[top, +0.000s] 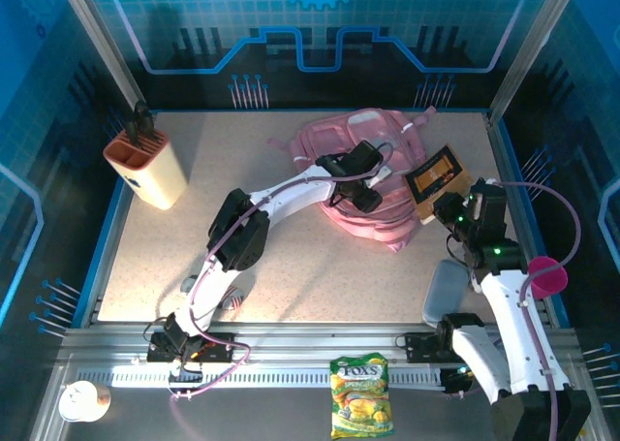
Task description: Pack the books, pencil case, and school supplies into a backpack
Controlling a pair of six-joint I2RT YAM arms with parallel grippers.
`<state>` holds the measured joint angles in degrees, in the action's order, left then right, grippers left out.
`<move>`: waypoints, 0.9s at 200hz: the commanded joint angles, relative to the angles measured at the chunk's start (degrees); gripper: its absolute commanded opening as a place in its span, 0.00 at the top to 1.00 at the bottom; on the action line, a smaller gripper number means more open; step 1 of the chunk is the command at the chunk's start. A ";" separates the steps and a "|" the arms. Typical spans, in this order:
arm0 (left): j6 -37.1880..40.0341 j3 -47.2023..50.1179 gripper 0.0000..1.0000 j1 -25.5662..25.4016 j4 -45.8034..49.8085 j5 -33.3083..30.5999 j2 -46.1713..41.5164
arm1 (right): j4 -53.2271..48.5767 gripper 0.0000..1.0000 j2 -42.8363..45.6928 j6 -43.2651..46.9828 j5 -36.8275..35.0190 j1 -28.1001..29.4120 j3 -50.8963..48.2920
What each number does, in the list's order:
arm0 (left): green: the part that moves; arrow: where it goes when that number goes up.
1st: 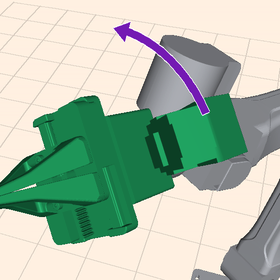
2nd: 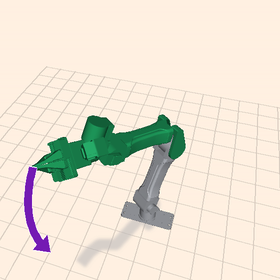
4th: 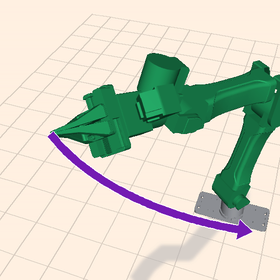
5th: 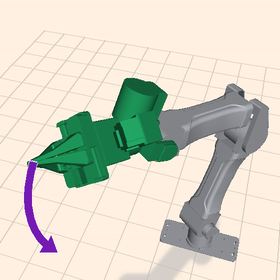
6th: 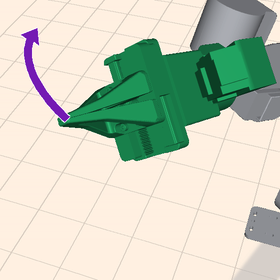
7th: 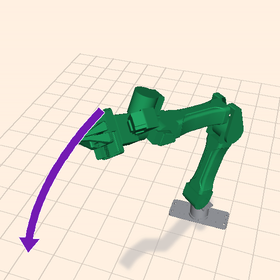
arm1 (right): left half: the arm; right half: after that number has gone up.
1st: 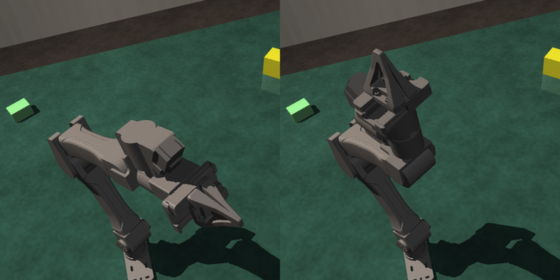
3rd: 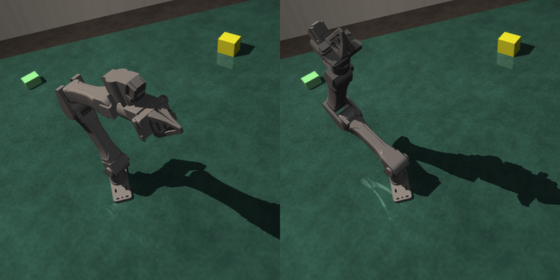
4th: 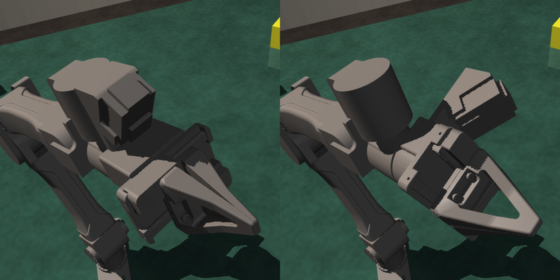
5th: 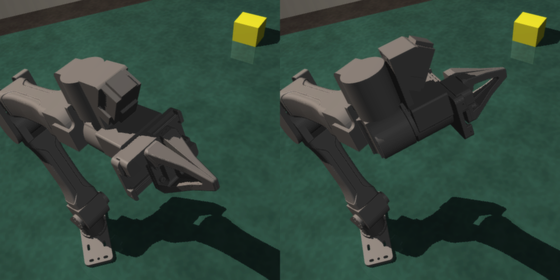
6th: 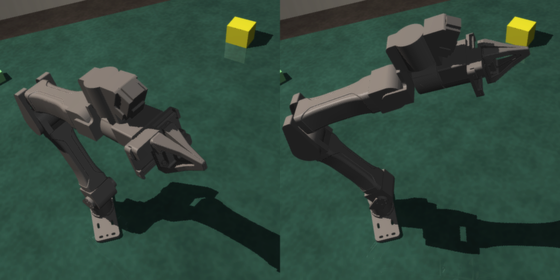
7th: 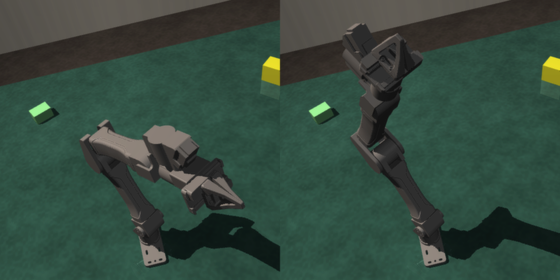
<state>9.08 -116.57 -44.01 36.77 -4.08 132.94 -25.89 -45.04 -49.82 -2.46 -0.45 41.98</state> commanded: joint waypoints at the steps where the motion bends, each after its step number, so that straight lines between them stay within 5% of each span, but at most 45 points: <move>1: 1.14 -3.74 0.46 -0.46 4.66 -3.48 2.46 | 2.40 1.00 2.14 1.22 0.04 -1.27 2.22; 38: 0.70 -4.23 0.55 -0.49 4.23 -5.56 2.30 | 0.98 1.00 3.02 1.94 -0.76 -1.92 3.06; 136: -0.87 -2.81 0.97 -0.25 2.13 -5.72 -5.09 | -3.44 1.00 5.61 3.93 -4.75 -2.78 4.88; 180: -4.57 2.09 1.00 0.68 -3.05 -7.55 -11.46 | -5.64 1.00 6.18 4.52 -4.15 -3.55 5.09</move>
<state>8.43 -117.25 -44.47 37.60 -8.78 128.95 -32.77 -40.25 -46.85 -6.20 -2.70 44.45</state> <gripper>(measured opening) 0.060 0.156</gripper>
